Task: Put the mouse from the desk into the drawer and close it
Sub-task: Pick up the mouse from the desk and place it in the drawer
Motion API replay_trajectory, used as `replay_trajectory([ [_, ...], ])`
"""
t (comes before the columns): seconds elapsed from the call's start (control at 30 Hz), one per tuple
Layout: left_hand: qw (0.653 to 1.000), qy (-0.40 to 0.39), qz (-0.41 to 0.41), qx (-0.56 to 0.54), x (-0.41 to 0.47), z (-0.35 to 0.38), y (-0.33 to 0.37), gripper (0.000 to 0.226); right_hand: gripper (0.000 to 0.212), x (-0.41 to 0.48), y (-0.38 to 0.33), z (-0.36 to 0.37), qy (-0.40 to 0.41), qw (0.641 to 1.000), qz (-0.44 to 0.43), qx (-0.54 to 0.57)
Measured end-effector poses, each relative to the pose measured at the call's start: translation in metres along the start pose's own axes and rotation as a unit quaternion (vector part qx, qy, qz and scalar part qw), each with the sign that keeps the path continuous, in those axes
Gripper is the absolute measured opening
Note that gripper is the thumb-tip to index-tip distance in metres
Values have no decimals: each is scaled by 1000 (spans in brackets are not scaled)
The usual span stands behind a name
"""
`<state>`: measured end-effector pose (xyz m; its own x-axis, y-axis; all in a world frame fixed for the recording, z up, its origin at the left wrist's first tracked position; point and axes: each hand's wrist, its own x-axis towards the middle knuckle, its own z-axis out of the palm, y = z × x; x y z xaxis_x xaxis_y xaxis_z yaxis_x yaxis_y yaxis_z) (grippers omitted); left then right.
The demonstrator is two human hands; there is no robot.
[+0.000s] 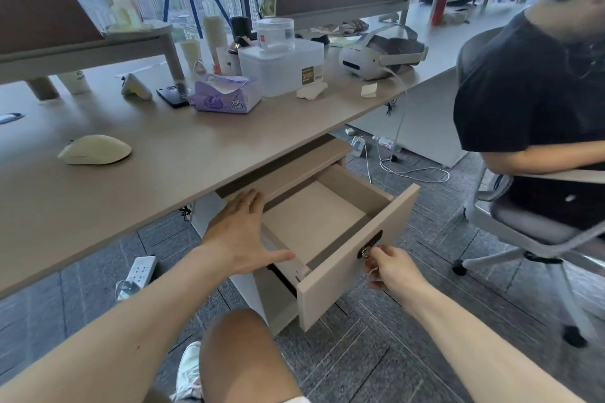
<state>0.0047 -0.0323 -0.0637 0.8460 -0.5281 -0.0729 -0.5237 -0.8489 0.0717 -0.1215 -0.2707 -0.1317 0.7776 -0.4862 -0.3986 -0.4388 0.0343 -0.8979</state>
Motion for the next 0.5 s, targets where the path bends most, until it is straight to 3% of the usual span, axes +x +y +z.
replay_trajectory([
  [0.1, 1000, -13, -1, -9, 2, -3, -1, 136, 32, 1, 5, -7, 8, 999, 5, -49],
  [0.2, 1000, -10, 4, -27, -1, -11, -1, 128, 48, -11, -4, -20, 35, 974, -40, -222],
  [0.3, 995, 73, 64, -36, -6, -31, 4, 109, 46, -25, -32, -30, 80, 945, -145, -283],
  [0.4, 969, 158, 130, -139, -2, -65, 2, 86, 38, -32, -72, -16, 75, 920, -243, -299],
  [0.5, 957, 206, 122, -162, 3, -96, -25, 74, 35, -29, -110, 14, 46, 887, -308, -341],
])
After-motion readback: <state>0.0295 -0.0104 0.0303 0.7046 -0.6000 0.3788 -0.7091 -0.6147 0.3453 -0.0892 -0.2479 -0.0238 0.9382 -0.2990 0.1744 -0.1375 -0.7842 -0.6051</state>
